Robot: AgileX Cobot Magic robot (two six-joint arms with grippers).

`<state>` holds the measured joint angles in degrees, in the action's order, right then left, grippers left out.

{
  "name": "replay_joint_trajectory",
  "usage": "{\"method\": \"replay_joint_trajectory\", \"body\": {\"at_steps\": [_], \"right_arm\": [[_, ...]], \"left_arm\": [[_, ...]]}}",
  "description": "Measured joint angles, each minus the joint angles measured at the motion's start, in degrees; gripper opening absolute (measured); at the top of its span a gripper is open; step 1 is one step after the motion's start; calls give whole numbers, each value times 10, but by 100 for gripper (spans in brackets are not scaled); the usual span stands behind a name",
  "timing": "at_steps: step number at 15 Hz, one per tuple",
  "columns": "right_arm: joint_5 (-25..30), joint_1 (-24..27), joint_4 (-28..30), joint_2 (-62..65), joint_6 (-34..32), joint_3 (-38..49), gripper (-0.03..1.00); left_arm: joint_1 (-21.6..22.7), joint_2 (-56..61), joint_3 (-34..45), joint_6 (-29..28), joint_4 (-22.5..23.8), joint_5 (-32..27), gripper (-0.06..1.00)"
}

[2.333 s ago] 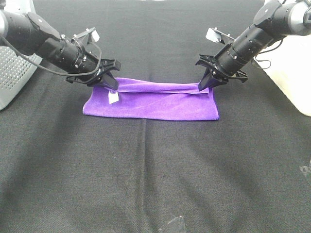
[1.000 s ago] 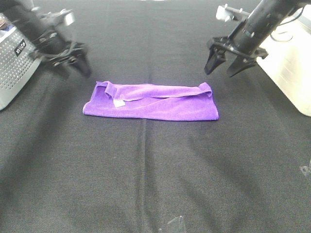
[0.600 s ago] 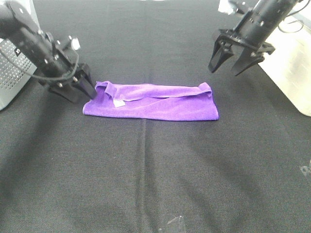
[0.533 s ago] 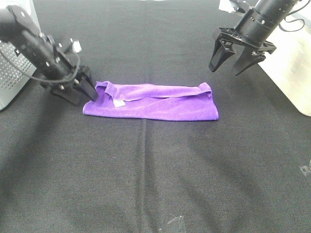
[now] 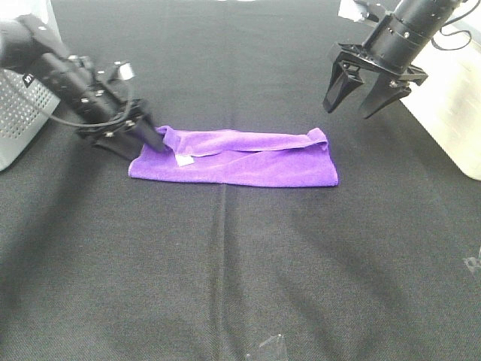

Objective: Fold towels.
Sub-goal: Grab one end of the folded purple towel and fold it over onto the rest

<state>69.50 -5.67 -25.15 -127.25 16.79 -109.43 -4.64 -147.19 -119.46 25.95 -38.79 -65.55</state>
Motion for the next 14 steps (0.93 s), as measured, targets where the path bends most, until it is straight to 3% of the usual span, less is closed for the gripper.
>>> {"method": "replay_joint_trajectory", "body": {"at_steps": [4,6,8,11,14], "right_arm": [[0,0,0,0,-1,0,70],[0,0,0,0,-1,0,70],[0,0,0,0,-1,0,70],[0,0,-1,0,-1,0,70],[0,0,-1,0,-6,0,70]], "left_arm": [[-33,-54,-84,-40,-49,-34,67],[-46,-70,-115,-54,-47,-41,63],[-54,-77,-131,-71,-26,-41,48],[-54,-82,-138,-79,5,-37,10],[-56,-74,-140,-77,44,-37,7]]}}
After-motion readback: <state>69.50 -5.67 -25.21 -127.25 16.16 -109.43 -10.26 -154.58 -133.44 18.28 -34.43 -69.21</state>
